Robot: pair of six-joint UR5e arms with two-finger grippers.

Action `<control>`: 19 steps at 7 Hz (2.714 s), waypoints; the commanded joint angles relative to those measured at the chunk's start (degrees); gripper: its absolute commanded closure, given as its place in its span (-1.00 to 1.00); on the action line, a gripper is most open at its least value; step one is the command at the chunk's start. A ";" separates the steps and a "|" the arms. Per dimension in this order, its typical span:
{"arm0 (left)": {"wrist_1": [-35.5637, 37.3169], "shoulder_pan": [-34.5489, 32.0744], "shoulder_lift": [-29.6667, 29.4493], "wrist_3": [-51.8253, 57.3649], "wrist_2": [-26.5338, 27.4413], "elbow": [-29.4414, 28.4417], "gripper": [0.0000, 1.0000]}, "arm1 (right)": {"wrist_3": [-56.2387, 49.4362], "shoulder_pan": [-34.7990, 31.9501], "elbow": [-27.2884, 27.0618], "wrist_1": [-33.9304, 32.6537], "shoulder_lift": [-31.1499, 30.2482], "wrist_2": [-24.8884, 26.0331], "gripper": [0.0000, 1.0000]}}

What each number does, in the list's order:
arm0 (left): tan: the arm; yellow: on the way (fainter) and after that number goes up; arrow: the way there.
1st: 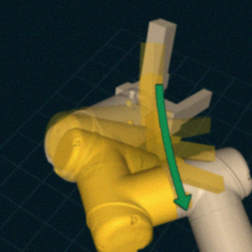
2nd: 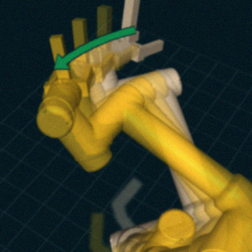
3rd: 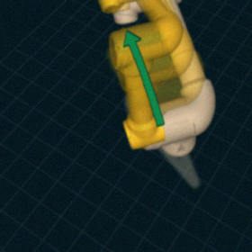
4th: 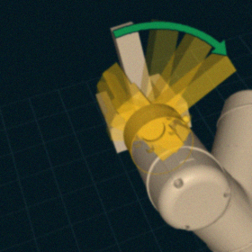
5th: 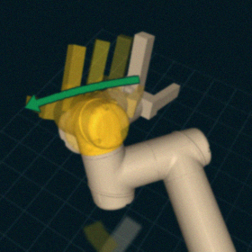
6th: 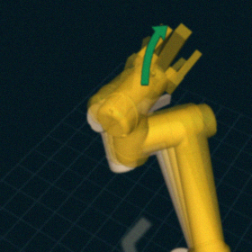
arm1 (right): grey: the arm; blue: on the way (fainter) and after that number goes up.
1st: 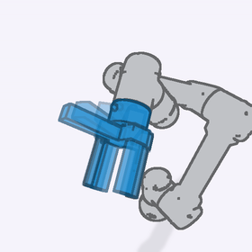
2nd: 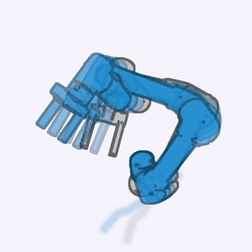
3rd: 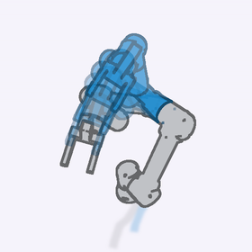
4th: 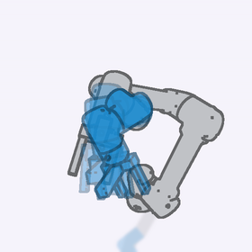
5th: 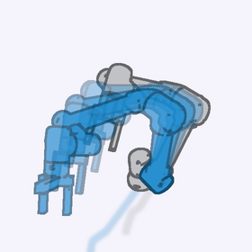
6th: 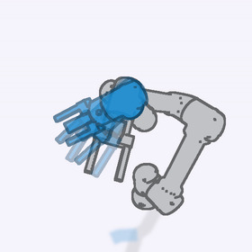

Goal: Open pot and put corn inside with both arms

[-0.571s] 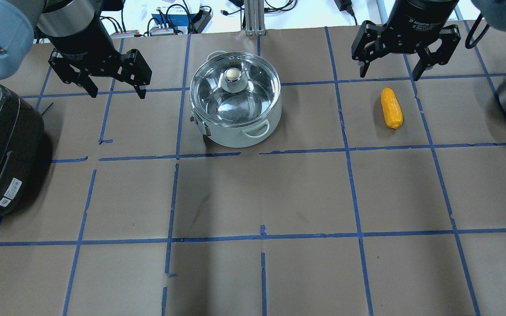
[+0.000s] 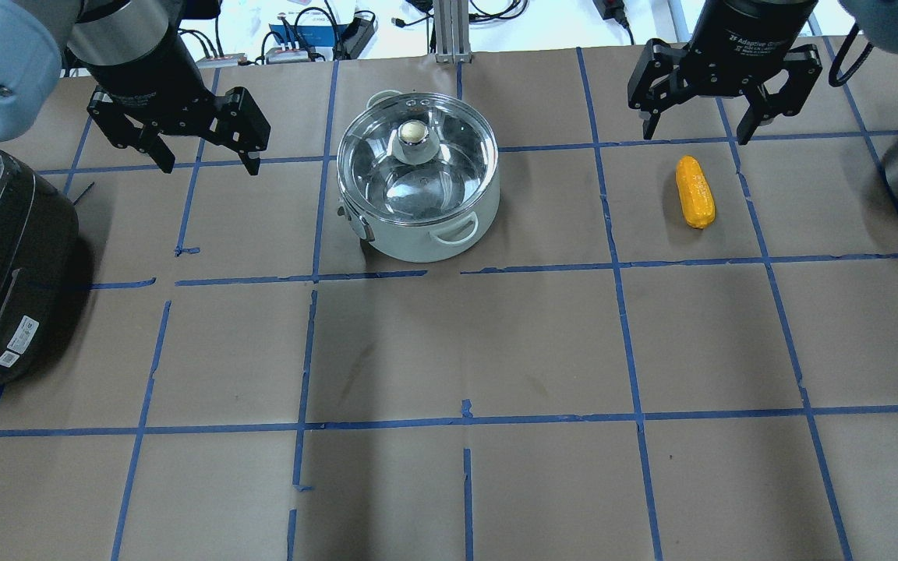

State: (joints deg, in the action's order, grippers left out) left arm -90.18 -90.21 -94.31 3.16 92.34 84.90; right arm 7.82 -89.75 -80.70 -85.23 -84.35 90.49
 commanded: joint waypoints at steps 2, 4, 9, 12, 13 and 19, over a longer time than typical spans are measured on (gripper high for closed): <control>1.40 -0.23 -2.35 -1.13 0.21 -1.57 -1.00 | 0.00 0.01 -0.07 -0.29 0.06 -0.14 -1.00; 11.66 -5.55 -8.93 -3.07 0.04 -3.58 -1.00 | -2.70 0.45 0.11 -0.73 0.50 -0.14 -1.00; 11.87 -13.67 -22.92 -15.20 -2.16 -15.01 -1.00 | -6.67 8.62 7.40 -4.31 12.95 1.98 -1.00; 16.32 -14.38 -28.90 -16.43 -2.33 -17.40 -1.00 | -9.57 9.32 1.73 -20.87 24.99 1.88 -1.00; 16.70 -14.38 -29.79 -16.26 -2.25 -17.40 -1.00 | -11.15 10.11 -3.53 -29.12 25.81 1.88 -1.00; 16.70 -14.38 -29.53 -15.82 -2.42 -17.32 0.55 | -17.14 11.88 -9.38 -40.81 29.42 -0.59 0.40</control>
State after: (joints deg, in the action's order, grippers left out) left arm -73.41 -104.59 -123.82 -12.72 89.98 67.53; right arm -9.26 -77.92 -90.02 -125.87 -54.92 89.64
